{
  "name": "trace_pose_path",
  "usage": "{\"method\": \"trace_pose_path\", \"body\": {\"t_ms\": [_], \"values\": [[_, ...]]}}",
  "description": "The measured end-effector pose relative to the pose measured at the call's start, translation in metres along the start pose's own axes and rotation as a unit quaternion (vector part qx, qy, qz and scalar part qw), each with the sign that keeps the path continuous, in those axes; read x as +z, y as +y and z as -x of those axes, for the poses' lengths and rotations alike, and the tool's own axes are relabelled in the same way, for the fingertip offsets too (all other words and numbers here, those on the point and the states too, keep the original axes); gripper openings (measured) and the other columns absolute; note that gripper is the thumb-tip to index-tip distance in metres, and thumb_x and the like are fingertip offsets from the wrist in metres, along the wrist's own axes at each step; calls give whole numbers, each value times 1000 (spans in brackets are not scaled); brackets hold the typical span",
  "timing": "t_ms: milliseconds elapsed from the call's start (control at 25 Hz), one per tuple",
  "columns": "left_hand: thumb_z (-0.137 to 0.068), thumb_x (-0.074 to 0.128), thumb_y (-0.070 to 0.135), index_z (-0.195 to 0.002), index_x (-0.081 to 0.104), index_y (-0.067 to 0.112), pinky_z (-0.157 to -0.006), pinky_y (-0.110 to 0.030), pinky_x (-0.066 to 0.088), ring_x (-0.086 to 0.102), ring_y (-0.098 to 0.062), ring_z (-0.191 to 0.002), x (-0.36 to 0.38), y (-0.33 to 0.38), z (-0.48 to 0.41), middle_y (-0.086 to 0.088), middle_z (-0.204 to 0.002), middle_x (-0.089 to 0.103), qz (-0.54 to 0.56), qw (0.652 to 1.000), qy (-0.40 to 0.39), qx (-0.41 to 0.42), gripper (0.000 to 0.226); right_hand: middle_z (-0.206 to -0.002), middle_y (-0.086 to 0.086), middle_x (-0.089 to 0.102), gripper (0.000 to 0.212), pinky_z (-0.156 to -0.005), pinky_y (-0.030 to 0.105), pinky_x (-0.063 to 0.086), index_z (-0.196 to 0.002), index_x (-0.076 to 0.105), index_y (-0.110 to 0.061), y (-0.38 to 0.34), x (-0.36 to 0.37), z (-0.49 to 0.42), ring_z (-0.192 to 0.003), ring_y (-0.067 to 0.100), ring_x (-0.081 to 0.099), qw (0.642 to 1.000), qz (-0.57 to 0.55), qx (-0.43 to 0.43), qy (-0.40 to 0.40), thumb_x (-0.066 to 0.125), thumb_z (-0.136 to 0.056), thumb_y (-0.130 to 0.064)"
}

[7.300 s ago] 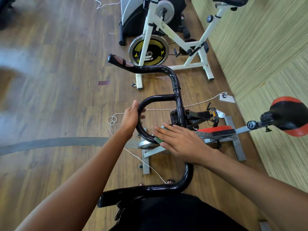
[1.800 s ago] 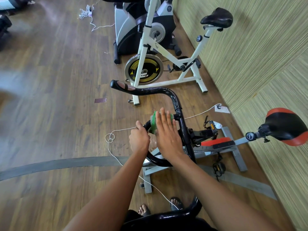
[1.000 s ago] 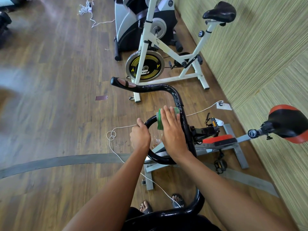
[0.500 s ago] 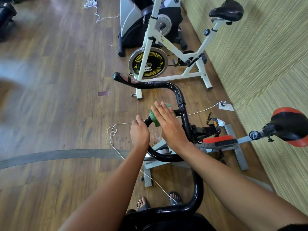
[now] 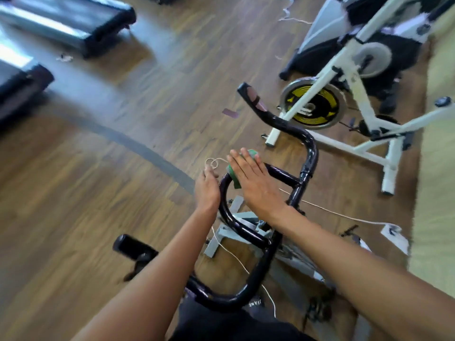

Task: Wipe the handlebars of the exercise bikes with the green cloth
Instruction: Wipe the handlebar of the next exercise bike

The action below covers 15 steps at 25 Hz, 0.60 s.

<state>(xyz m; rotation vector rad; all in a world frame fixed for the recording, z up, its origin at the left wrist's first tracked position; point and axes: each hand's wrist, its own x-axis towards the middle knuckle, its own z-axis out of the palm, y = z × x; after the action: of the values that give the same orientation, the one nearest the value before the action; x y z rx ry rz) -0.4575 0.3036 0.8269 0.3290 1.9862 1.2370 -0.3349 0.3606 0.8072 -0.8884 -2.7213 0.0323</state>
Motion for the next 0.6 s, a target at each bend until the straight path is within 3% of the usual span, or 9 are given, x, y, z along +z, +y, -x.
{"method": "trace_pose_path", "body": {"t_ms": [120,240,440,600], "values": [[-104,27,50,-86,59,19,-97,-53,46,58,-25,-89,-16,-9,25,-8,-95,64,26,999,38,-25,47,-163,10,22,63,-123,42,-2,-156,22,-9,21,2,-8,-152,27,13,993,34,-109,-42,31,-95,-19],[-104,26,51,-89,61,18,-99,-50,46,61,-26,-95,-15,-20,38,-6,-100,67,39,997,46,-48,50,-160,8,31,57,-124,45,6,-154,31,-11,19,2,-9,-151,25,19,993,20,-111,-28,25,-105,-40],[-106,25,48,-88,62,18,-100,-50,46,61,-27,-93,-1,-24,46,-11,-99,69,53,995,60,-60,51,-158,7,36,51,-122,47,18,-151,37,-12,30,1,-13,-150,25,25,984,33,-177,1,28,-107,-35],[-107,27,43,-99,67,13,-102,-45,45,63,-25,-98,4,-28,46,-9,-103,70,83,992,73,-62,50,-162,11,25,54,-123,49,13,-155,25,-9,27,4,-14,-152,29,16,965,16,-261,-22,28,-106,-30]]}}
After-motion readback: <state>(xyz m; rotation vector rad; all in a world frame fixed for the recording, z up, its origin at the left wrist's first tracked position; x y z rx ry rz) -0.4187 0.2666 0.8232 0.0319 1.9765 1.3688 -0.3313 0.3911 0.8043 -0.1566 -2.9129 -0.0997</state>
